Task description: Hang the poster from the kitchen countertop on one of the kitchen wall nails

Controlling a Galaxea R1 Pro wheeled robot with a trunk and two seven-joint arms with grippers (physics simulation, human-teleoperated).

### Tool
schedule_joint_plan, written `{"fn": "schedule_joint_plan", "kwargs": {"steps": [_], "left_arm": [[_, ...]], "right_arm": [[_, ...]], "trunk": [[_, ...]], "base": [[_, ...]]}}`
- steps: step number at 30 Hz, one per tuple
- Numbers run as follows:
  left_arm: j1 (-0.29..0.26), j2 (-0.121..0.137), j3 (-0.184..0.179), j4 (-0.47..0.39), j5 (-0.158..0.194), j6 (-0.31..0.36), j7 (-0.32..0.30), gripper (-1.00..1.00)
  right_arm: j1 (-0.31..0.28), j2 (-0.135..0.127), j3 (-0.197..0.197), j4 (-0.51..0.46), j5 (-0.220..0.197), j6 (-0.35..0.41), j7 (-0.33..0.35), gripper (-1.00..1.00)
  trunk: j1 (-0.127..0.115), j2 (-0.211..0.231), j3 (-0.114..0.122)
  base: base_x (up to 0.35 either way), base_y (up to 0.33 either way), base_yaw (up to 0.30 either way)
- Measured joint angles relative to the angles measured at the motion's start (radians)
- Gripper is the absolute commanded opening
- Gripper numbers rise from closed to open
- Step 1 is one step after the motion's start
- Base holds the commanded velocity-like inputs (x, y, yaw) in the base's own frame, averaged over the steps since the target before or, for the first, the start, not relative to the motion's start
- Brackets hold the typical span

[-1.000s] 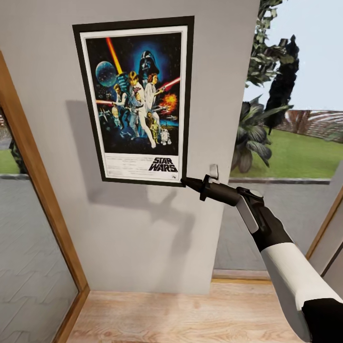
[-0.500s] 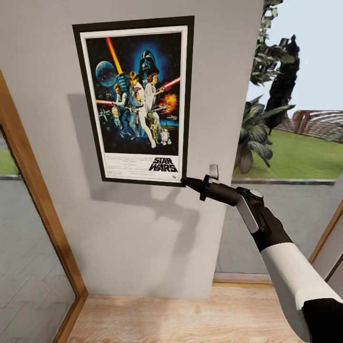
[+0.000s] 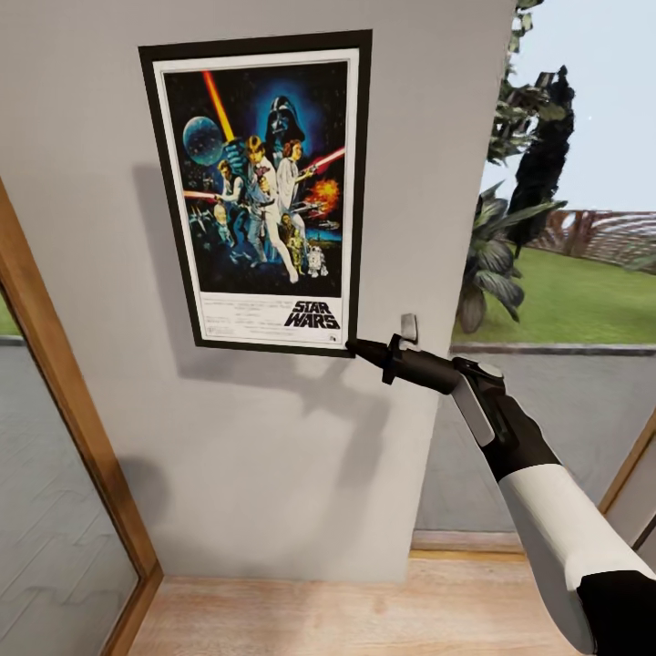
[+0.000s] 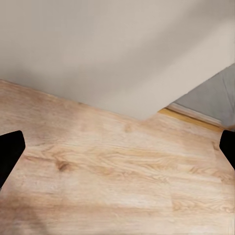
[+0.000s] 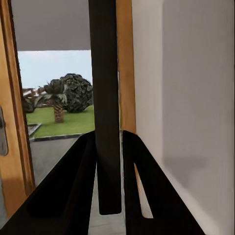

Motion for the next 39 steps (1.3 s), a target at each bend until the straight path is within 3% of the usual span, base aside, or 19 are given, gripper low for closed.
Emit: {"fn": "schedule_joint_plan", "kwargs": {"steps": [9, 39], "left_arm": [[0.000, 0.000, 0.000, 0.000, 0.000, 0.000, 0.000, 1.00], [0.000, 0.000, 0.000, 0.002, 0.000, 0.000, 0.000, 1.00]], "right_arm": [[0.000, 0.000, -0.001, 0.000, 0.000, 0.000, 0.001, -1.00], [0.000, 0.002, 0.000, 0.009, -0.003, 0.002, -0.001, -1.00]], "trunk": [[0.000, 0.000, 0.000], [0.000, 0.000, 0.000]], "base": [[0.151, 0.000, 0.000], [0.013, 0.000, 0.000]]}}
